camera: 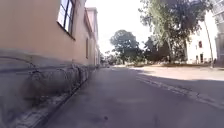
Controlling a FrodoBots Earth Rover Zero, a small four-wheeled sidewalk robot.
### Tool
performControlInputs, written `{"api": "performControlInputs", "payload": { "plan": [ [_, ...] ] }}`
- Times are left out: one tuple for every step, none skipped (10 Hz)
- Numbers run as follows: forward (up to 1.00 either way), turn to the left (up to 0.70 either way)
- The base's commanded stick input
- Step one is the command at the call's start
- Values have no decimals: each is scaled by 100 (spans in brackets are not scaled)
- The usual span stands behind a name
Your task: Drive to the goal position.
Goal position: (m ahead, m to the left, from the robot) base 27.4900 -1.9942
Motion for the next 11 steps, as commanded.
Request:
{"api": "performControlInputs", "payload": {
  "plan": [
    [70, 0],
    [70, 0],
    [70, 0],
    [70, 0],
    [70, 0],
    [70, 0],
    [70, 0],
    [70, 0],
    [70, 0],
    [70, 0],
    [70, 0]
  ]
}}
